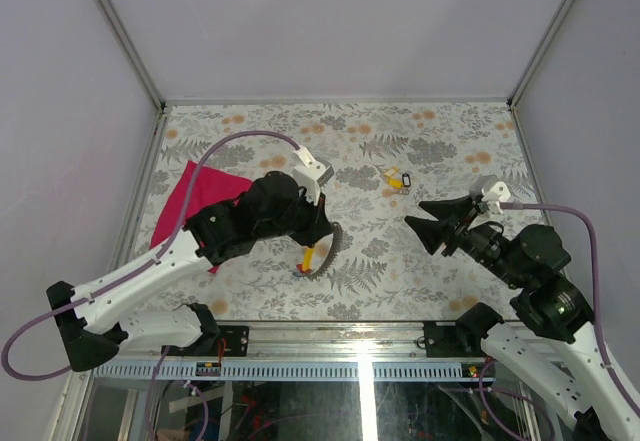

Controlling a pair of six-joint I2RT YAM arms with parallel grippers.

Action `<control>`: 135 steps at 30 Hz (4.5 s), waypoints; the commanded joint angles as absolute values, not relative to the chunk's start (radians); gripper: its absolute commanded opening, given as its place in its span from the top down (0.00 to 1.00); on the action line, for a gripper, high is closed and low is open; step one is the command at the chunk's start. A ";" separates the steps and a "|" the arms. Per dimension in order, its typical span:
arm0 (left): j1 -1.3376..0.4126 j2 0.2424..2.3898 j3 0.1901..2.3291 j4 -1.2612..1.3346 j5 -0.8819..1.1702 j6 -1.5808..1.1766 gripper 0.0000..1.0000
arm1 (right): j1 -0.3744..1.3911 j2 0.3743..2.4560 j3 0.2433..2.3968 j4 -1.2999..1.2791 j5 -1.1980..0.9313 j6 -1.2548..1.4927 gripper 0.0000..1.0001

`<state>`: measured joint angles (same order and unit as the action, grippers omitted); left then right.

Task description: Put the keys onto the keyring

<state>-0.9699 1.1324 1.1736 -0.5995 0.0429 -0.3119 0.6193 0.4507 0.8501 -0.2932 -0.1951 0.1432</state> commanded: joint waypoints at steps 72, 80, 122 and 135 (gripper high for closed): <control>-0.660 1.062 1.121 -0.382 1.261 0.295 1.00 | 0.940 0.698 0.677 0.209 -0.539 -0.772 0.66; -0.660 1.058 1.123 -0.379 1.258 0.286 1.00 | 1.007 0.700 0.674 0.201 -0.500 -0.786 0.66; -0.660 1.061 1.115 -0.368 1.248 0.261 1.00 | 1.030 0.625 0.739 0.115 -0.417 -0.695 0.67; -0.660 1.067 1.113 -0.345 1.282 0.238 1.00 | 1.030 0.678 0.754 0.059 -0.499 -0.829 0.64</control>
<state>-0.6659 1.0702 1.0828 -0.3962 1.2499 0.2577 1.0203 0.6586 0.7101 0.0227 -0.4679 -0.7910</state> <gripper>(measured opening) 0.011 0.357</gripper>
